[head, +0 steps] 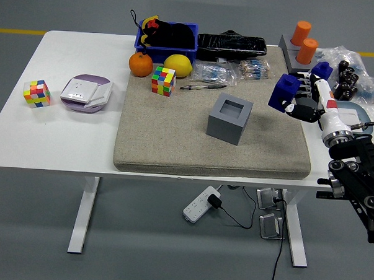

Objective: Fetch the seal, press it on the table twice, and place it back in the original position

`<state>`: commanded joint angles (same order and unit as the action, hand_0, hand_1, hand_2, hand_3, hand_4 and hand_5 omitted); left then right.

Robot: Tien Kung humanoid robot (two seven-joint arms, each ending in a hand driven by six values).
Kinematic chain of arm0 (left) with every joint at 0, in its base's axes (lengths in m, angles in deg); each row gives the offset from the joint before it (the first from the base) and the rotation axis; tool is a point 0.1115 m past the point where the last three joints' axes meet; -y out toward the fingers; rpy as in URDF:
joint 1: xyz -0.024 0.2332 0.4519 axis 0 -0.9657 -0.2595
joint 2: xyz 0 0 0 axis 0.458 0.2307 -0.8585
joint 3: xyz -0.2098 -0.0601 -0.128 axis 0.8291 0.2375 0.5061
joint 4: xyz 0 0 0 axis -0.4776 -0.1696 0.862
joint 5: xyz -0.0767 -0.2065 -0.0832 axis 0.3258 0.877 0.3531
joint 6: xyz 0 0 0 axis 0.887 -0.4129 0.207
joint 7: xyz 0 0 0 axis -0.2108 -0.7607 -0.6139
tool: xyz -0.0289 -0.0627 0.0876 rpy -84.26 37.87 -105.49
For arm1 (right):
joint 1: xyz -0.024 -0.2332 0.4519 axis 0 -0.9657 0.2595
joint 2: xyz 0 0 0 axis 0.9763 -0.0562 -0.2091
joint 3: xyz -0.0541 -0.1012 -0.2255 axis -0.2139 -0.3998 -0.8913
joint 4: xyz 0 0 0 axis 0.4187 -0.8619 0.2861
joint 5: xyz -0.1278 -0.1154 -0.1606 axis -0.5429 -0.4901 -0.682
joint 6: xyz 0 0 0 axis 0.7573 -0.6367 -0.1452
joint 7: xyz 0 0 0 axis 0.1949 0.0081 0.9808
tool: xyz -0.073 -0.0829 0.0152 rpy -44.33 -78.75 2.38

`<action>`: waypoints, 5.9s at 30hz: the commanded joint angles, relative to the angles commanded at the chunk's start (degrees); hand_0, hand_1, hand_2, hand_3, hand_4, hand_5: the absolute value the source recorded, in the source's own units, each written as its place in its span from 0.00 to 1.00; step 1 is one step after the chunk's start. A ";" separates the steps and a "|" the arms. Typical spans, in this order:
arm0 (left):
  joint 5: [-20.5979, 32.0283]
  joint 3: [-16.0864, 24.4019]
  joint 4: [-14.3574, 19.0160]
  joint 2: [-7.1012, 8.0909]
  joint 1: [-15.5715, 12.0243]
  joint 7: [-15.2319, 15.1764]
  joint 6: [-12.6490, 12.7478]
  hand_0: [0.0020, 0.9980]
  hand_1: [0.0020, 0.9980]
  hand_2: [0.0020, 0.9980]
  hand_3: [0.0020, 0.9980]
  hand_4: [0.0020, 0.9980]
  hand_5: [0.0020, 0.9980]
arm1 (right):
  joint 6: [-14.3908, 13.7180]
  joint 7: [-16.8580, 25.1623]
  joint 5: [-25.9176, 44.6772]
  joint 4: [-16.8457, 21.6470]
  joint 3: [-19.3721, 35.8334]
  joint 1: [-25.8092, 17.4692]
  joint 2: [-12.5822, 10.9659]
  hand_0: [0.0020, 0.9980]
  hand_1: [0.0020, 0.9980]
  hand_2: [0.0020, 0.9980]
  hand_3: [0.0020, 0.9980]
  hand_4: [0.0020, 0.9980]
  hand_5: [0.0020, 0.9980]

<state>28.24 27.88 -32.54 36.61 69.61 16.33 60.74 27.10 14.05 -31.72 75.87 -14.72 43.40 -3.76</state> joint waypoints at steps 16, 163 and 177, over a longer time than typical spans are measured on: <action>-0.15 -0.39 0.04 0.14 -0.04 -0.12 0.09 0.83 0.79 0.76 0.81 0.73 0.36 | 0.68 1.46 3.48 -4.97 -3.47 -2.53 1.69 0.56 0.41 0.43 0.47 0.72 0.00; 0.05 -1.66 0.10 0.27 0.75 -0.03 -0.15 0.83 0.79 0.76 0.81 0.73 0.37 | 1.25 2.46 7.48 -9.09 -14.93 10.04 9.20 0.89 0.92 0.91 0.92 0.98 0.00; 0.13 -1.56 0.06 0.20 0.61 -0.02 -0.19 0.83 0.79 0.76 0.82 0.73 0.37 | 1.90 1.95 5.13 -7.35 -13.36 9.70 8.52 1.00 0.99 0.98 1.00 1.00 0.28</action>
<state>28.37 26.32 -32.48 36.81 70.22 16.30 60.54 29.00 15.99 -26.59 68.52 -28.08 53.11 4.76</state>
